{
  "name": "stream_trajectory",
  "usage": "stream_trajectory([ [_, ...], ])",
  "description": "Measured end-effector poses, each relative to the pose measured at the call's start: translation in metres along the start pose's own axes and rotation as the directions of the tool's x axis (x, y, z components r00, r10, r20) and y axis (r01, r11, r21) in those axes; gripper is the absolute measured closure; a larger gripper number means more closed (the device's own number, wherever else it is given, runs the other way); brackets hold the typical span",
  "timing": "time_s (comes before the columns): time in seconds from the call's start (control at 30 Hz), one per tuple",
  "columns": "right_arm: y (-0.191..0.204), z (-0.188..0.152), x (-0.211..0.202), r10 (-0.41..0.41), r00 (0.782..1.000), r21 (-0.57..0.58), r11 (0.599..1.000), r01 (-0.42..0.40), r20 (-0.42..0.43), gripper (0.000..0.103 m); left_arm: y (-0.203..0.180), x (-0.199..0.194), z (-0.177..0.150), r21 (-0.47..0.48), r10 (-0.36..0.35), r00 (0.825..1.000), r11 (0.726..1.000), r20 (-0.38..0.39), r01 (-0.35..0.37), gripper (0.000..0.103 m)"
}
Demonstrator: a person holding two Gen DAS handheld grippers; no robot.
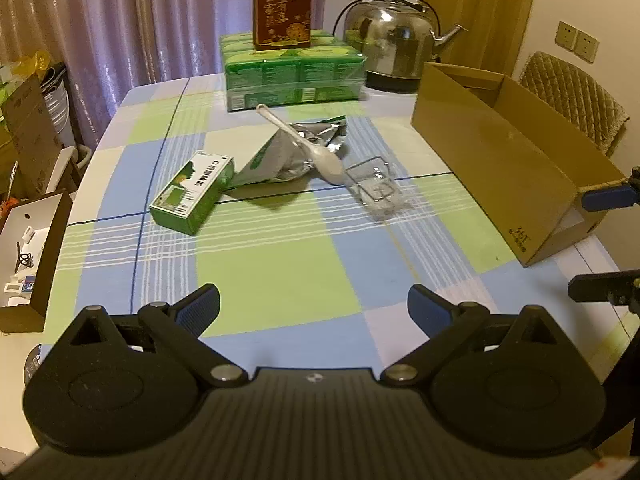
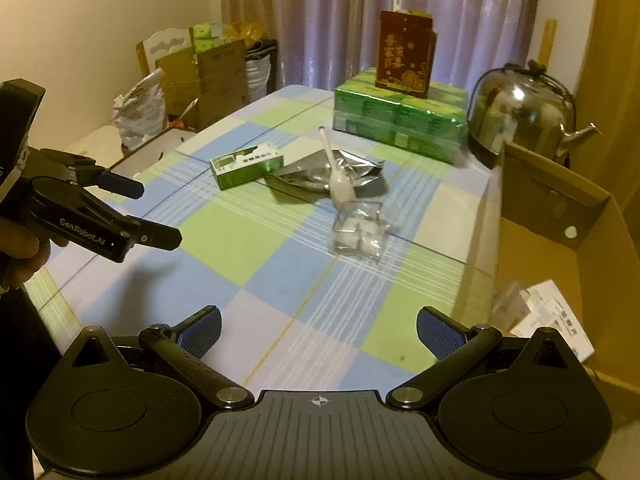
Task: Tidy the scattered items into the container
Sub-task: 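Move both grippers back over the table toward green spray box and clear rack, then approach green spray box with left gripper while right gripper approaches clear wire rack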
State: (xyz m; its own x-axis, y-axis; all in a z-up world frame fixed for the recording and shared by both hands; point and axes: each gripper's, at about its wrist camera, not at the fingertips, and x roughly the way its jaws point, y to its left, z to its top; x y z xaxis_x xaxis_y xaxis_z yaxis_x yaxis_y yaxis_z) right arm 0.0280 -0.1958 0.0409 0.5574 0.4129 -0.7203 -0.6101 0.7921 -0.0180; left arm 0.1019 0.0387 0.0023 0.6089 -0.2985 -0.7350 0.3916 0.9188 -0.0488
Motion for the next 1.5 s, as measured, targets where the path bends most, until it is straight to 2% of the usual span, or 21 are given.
stream_trajectory([
  [0.3, 0.008, 0.011, 0.022, 0.007, 1.0, 0.009, 1.0, -0.007, -0.013, 0.002, 0.02, 0.012, 0.001, -0.027, 0.005, 1.0, 1.0, -0.008, -0.005, 0.005],
  [0.9, 0.009, 0.024, 0.056, 0.017, 0.999, 0.037, 0.999, -0.015, -0.039, 0.002, 0.036, 0.036, 0.003, -0.039, 0.004, 1.0, 0.999, -0.029, -0.005, 0.004],
  [1.1, 0.005, 0.028, 0.068, 0.004, 0.999, 0.052, 0.999, -0.002, -0.041, 0.002, 0.045, 0.052, 0.003, 0.0, 0.058, 0.998, 0.998, -0.037, -0.058, 0.004],
  [1.23, 0.003, 0.03, 0.08, -0.012, 0.999, 0.077, 0.997, 0.015, -0.033, 0.002, 0.055, 0.064, 0.005, -0.011, 0.045, 0.998, 0.999, -0.037, -0.045, 0.004],
  [1.5, -0.005, 0.031, 0.111, -0.039, 0.999, 0.138, 0.99, 0.039, -0.006, 0.002, 0.063, 0.085, 0.02, 0.074, 0.085, 0.996, 0.994, -0.016, -0.084, 0.004],
])
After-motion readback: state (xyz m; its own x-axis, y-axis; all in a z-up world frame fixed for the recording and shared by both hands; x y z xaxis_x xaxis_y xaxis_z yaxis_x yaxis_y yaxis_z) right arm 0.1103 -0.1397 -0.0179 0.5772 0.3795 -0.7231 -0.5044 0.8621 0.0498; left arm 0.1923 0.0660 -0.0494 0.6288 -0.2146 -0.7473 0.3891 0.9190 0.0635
